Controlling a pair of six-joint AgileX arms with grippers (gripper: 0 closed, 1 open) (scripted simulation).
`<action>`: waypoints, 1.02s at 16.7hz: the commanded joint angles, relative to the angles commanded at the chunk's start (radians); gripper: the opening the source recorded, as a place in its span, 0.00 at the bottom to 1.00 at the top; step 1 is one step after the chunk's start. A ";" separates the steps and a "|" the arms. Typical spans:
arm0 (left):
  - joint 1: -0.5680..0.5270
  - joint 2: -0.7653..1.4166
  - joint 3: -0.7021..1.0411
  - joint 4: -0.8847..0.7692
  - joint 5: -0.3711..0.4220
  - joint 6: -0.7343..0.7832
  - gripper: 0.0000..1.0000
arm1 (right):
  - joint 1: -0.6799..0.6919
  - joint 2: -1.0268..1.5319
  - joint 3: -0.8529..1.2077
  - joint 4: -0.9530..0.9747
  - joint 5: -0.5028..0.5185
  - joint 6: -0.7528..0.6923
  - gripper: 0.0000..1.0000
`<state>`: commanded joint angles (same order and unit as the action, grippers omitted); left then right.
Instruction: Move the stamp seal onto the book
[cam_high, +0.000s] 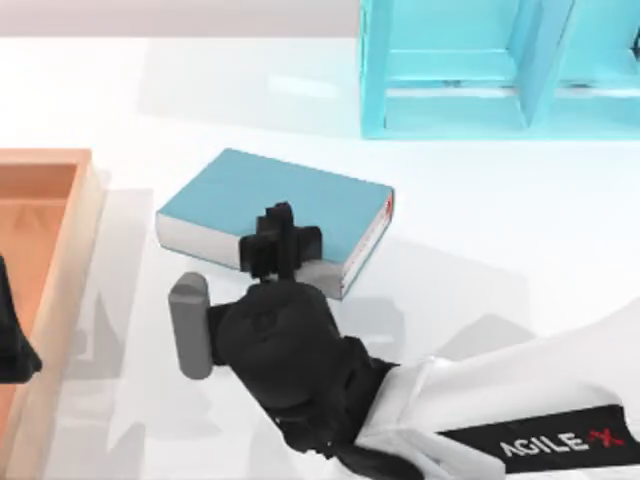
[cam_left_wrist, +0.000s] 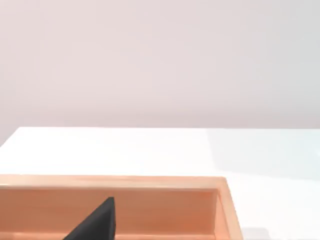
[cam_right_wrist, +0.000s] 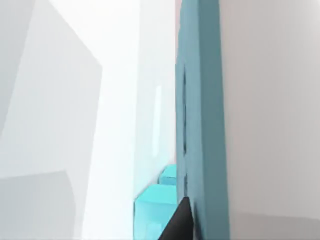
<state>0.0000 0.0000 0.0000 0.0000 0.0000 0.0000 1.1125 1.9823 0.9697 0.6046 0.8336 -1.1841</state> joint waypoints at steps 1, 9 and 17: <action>0.000 0.000 0.000 0.000 0.000 0.000 1.00 | 0.000 0.013 -0.003 0.016 0.001 -0.001 0.00; 0.000 0.000 0.000 0.000 0.000 0.000 1.00 | -0.001 0.075 -0.023 0.100 0.000 0.001 0.00; 0.000 0.000 0.000 0.000 0.000 0.000 1.00 | -0.001 0.075 -0.023 0.100 0.000 0.001 0.53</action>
<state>0.0000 0.0000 0.0000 0.0000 0.0000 0.0000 1.1115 2.0576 0.9464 0.7046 0.8340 -1.1829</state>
